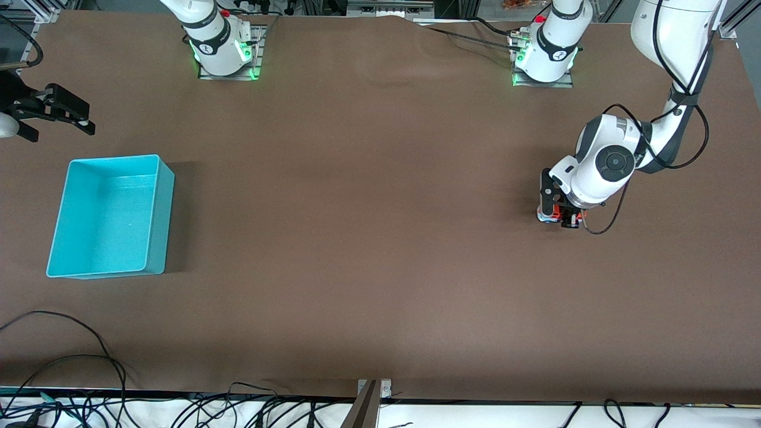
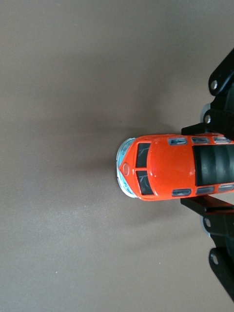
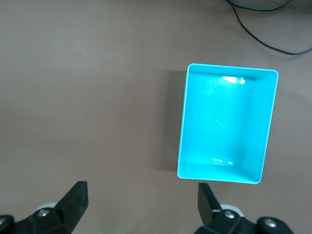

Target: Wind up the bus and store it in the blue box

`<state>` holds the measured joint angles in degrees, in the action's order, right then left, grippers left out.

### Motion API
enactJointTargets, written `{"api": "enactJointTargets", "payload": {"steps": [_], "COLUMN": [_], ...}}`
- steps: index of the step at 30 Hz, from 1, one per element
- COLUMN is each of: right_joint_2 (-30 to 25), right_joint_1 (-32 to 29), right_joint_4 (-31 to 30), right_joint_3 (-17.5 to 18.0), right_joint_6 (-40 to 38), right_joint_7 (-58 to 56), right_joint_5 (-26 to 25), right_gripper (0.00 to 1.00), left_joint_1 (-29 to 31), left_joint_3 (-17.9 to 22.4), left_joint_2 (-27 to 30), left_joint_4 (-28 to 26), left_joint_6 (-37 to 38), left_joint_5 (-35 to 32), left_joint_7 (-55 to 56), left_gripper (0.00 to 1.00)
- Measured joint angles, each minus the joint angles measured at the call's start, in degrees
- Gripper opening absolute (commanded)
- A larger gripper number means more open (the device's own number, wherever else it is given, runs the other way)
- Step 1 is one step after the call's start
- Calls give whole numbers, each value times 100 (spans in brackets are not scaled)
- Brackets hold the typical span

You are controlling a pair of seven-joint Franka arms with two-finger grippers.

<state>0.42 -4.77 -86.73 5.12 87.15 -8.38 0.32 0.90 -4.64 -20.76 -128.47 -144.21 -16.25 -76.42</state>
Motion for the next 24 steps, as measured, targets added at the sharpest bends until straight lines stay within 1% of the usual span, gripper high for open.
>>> {"api": "enactJointTargets", "payload": {"steps": [11, 24], "right_joint_2": [0, 1], "right_joint_1": [0, 0], "right_joint_4": [0, 0], "right_joint_3": [0, 0], "right_joint_6": [0, 1], "right_joint_7": [0, 0], "right_joint_5": [0, 0], "right_gripper": [100, 100], "left_joint_1": [0, 23], "left_joint_3": [0, 3], "left_joint_2": [0, -3], "left_joint_4": [-2, -2], "left_joint_6": [-2, -2], "left_joint_5": [0, -2], "left_joint_7": [-5, -29], "left_gripper": [25, 24]}}
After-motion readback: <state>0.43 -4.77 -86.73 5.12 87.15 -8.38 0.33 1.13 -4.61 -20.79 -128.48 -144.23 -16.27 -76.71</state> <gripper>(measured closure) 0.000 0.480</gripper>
